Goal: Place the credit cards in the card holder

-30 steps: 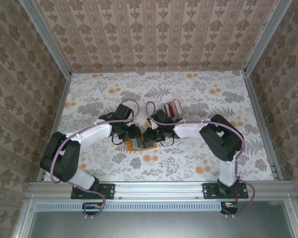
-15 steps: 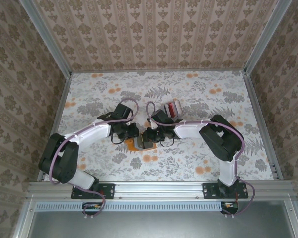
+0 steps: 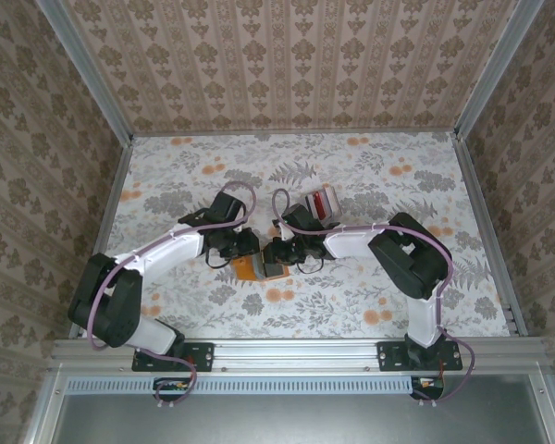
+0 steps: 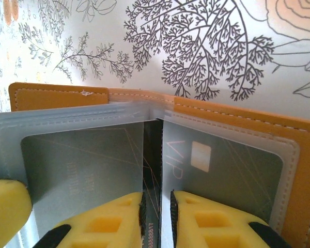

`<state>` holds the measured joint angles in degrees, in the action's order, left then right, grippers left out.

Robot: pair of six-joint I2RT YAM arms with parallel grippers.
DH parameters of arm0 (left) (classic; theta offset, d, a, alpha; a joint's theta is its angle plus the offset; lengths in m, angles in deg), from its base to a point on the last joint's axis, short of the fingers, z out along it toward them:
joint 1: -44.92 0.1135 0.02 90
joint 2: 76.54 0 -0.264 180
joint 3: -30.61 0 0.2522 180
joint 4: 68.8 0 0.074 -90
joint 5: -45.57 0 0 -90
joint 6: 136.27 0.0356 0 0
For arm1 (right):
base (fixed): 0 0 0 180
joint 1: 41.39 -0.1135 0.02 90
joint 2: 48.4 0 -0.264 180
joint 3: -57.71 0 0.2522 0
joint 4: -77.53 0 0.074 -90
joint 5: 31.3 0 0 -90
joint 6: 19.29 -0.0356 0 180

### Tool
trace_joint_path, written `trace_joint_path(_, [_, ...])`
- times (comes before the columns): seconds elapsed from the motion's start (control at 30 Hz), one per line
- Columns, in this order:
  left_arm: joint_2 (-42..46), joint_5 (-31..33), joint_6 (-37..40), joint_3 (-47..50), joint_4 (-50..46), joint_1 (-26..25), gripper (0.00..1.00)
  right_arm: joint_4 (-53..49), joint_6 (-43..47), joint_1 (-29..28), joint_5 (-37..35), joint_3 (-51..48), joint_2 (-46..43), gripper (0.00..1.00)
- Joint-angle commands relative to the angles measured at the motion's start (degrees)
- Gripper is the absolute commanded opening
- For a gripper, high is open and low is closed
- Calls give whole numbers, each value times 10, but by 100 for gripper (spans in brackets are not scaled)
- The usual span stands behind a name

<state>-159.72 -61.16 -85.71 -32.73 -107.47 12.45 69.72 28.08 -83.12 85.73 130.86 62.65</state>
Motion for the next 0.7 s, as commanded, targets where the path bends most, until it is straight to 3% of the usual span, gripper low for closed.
trace_joint_path(0.0, [16,-3,-4,-12,-17,6,18,-7,-9,4,0,-15,19,23])
trace_joint_path(0.27, [21,-3,-5,-8,-16,8,5,-4,-10,7,2,-17,22,23])
trace_joint_path(0.53, [25,-17,-9,-22,-19,9,5,2,-14,7,11,-13,36,23])
trace_joint_path(0.67, [25,-55,-30,-8,20,11,3,0,-13,7,12,-10,38,23])
